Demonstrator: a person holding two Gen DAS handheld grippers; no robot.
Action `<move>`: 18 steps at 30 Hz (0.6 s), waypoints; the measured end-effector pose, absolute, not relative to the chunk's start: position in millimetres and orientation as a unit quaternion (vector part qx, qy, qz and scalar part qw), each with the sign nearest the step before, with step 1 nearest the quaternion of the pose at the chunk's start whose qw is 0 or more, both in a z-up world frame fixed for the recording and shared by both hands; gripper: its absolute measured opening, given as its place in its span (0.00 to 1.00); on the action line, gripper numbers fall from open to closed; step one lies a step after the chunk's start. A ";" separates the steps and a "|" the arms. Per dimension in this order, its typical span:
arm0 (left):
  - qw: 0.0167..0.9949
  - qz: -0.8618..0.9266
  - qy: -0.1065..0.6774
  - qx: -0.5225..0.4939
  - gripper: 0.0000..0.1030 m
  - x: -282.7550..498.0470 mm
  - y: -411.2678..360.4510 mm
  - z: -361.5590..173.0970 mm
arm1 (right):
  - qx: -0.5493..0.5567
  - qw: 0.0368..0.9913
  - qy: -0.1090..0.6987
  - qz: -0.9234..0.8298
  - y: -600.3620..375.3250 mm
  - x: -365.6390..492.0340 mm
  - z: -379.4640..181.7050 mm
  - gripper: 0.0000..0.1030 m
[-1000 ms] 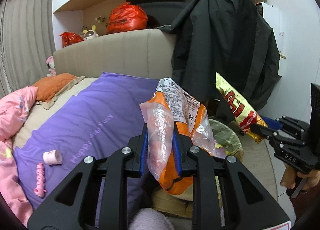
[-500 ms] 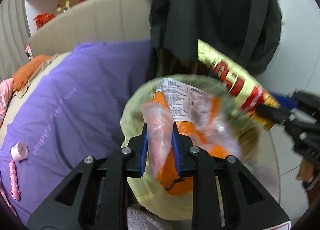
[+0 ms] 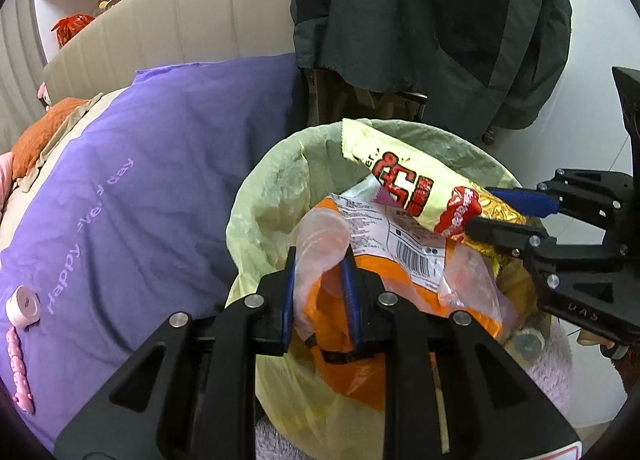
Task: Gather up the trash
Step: 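Lower both bags into the bin and open both tools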
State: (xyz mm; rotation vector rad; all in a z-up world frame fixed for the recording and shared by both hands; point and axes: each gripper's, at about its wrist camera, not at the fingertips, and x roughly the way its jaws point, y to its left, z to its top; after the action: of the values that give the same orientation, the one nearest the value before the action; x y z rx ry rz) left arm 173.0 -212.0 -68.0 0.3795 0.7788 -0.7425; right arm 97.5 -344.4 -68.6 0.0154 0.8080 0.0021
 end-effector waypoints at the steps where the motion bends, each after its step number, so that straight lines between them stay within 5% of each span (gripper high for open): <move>1: 0.842 -0.351 0.368 0.180 0.19 172.0 -214.3 -68.0 | 0.008 0.919 0.394 0.001 -345.4 98.2 -69.4 0.26; 18: 0.839 -0.369 0.360 0.177 0.18 189.0 -222.2 -74.1 | 0.018 0.913 0.408 0.001 -355.3 106.8 -81.5 0.26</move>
State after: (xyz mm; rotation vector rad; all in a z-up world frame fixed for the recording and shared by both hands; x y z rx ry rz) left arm 189.0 -222.2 -74.1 0.3741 0.7616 -0.7794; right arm 106.8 -355.3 -81.5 0.0369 0.8405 0.0012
